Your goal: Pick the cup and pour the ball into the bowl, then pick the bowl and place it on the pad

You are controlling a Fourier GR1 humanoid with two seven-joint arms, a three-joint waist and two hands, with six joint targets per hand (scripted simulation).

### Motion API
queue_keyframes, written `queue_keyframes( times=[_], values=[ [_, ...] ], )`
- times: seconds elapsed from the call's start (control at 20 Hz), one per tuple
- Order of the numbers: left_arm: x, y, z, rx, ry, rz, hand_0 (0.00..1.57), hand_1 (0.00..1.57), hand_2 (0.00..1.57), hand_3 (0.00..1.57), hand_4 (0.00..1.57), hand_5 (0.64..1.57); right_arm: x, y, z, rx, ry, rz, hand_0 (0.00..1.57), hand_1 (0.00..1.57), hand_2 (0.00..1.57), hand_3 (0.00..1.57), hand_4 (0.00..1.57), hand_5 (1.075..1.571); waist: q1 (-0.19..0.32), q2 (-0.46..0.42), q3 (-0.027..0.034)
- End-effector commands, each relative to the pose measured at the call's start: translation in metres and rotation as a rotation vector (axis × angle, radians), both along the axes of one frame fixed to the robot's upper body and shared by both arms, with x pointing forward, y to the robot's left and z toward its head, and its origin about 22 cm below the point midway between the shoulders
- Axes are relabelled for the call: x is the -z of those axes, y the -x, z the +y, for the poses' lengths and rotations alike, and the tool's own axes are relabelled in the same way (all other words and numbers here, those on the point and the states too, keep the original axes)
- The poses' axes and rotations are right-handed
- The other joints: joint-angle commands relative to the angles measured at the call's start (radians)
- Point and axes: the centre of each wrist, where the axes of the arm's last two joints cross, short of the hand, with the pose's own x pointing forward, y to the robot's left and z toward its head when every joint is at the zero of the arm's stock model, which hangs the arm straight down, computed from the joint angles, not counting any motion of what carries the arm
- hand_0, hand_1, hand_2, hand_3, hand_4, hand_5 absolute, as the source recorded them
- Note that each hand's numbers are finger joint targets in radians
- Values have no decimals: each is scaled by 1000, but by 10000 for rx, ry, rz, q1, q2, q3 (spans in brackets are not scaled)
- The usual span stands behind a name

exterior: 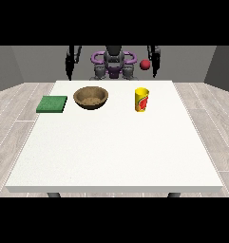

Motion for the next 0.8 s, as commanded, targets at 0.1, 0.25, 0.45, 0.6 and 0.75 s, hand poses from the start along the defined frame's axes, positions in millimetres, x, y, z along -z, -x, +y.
queue_keyframes(
  times=[0.1, 0.25, 0.45, 0.6, 0.75],
  values=[
    [-23, -1, 7, -5, -267, -285, 0, 0, 0, 0, 0, 1535, -23, -2, -7, -23, 278, -293, 0, 0, 0, 305, 1058, 1571, 11, -2075, -209],
    [-36, -4, 9, 20, -327, -415, 0, 0, 0, 0, 0, 1535, -35, -4, -11, -49, 486, -295, 0, 0, 0, 305, 1058, 1571, -26, -2906, -258],
    [-63, -16, -11, -31, 3060, -264, 0, 0, 0, 0, 0, 1537, -85, -15, 74, -1278, -1891, -742, 0, 0, 0, 0, 846, 1570, 166, -4926, -315],
    [-76, 0, -14, -21, 3919, 601, 0, 0, 0, 0, 0, 1550, -74, 3, 95, -697, -1987, 787, 0, 0, 0, 0, 724, 1570, 773, -5274, -278],
    [-80, 5, -11, 403, 3898, 1037, 0, 0, 0, 0, 0, 1544, -73, 19, 132, -559, -2081, 1210, 0, 0, 0, 0, 576, 1568, 792, -5145, -270]
  ],
)
